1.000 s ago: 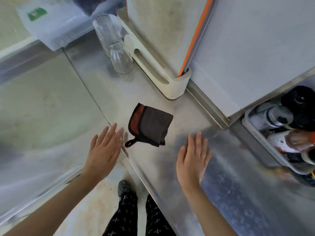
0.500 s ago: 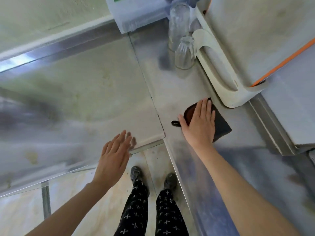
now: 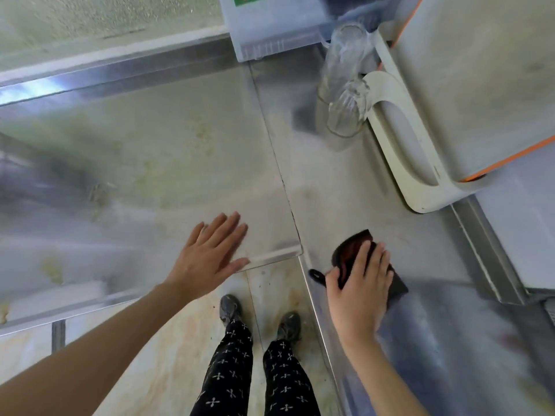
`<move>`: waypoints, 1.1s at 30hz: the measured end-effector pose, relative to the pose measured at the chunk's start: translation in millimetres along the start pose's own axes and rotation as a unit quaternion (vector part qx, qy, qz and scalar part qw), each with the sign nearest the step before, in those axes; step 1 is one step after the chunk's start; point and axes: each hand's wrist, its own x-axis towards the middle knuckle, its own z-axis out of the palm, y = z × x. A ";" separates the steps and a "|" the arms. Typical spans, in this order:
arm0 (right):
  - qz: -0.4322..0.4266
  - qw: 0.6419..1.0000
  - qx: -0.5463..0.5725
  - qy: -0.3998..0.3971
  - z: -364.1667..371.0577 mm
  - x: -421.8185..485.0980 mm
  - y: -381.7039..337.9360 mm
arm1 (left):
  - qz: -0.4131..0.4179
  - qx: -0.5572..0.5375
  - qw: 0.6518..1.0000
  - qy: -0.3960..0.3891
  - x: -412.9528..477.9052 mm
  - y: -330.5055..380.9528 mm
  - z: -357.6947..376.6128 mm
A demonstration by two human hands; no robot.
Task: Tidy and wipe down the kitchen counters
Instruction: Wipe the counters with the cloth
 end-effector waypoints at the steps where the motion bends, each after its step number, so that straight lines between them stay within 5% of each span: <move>1: -0.076 0.997 -0.010 -0.015 4.0 -2.4 -7.9 | 0.007 0.014 1.000 -0.010 3.9 -4.0 2.3; 4: -0.381 0.918 -0.068 -0.082 8.0 10.2 -4.4 | 0.013 0.030 0.999 -0.009 7.9 -7.3 10.5; 6: -0.438 0.889 -0.092 -0.091 1.6 44.3 8.9 | 0.008 0.028 1.000 0.005 8.4 -5.9 13.9; 9: -0.219 0.974 -0.048 -0.029 -6.6 90.1 5.6 | 0.004 0.027 0.999 0.018 7.9 -4.9 17.2; 12: -0.032 0.999 -0.004 0.015 -0.5 106.5 -32.9 | 0.014 0.023 0.999 0.032 8.2 -6.5 19.9; 18: -0.262 0.963 0.012 -0.061 11.2 93.7 -80.1 | 0.021 0.024 0.998 0.051 11.1 -4.9 22.5; 23: -0.235 0.964 0.123 -0.025 8.7 76.7 -66.9 | 0.022 0.029 0.997 0.061 9.4 -4.3 19.3; 33: -0.180 0.981 -0.070 -0.032 12.8 30.7 -37.9 | 0.011 0.036 0.999 0.035 8.0 -0.9 15.0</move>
